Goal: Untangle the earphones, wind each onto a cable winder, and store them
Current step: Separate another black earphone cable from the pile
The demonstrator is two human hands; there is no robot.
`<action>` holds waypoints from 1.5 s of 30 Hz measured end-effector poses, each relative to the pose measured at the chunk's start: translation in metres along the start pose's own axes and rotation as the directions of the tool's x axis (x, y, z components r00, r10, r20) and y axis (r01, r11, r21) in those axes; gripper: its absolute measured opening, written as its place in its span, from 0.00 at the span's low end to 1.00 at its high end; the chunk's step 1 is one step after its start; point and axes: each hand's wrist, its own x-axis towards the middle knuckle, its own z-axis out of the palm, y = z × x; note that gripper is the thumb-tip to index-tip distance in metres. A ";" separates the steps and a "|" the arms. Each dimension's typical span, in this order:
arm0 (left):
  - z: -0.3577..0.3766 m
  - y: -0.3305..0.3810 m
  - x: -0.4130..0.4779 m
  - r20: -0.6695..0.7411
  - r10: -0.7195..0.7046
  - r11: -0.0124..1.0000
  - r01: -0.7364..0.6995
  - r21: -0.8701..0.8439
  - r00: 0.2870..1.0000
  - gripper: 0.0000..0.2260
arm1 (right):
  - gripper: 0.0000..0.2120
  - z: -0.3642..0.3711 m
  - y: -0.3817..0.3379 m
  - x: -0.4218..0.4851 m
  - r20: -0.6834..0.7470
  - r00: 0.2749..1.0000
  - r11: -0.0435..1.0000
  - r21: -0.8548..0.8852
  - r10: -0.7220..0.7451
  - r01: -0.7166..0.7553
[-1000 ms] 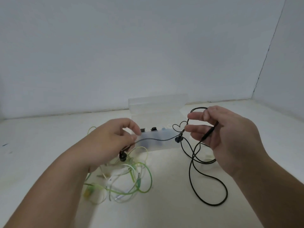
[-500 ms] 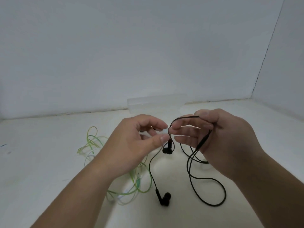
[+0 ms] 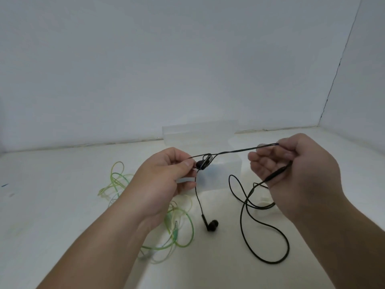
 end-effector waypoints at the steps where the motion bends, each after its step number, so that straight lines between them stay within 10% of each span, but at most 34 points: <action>1: 0.001 -0.001 0.000 -0.021 -0.001 1.000 0.001 0.006 1.000 0.08 | 0.14 0.000 0.001 0.001 0.000 1.000 1.000 0.000 0.000 0.000; 15: 0.000 0.008 0.001 -0.088 -0.097 0.970 0.074 -0.231 0.991 0.07 | 0.24 0.000 0.003 0.003 0.077 0.991 0.993 0.052 0.106 -0.110; 24: 0.000 0.008 -0.009 0.097 0.016 0.920 -0.053 0.388 0.995 0.06 | 0.21 -0.006 0.004 0.010 0.067 0.990 0.990 0.069 0.120 -0.124; 29: -0.002 0.005 -0.007 0.075 -0.022 0.966 0.002 0.260 0.997 0.07 | 0.21 -0.007 0.002 0.009 0.075 0.989 0.989 0.070 0.127 -0.133; 37: -0.004 0.006 -0.004 0.168 -0.104 0.993 0.092 0.078 0.980 0.09 | 0.19 -0.002 0.014 -0.003 0.267 0.957 0.851 -0.523 0.117 0.042; 45: -0.004 0.003 -0.004 0.162 -0.029 0.993 0.010 0.120 0.986 0.10 | 0.20 0.003 0.015 -0.015 0.420 0.903 0.629 -0.728 0.095 0.273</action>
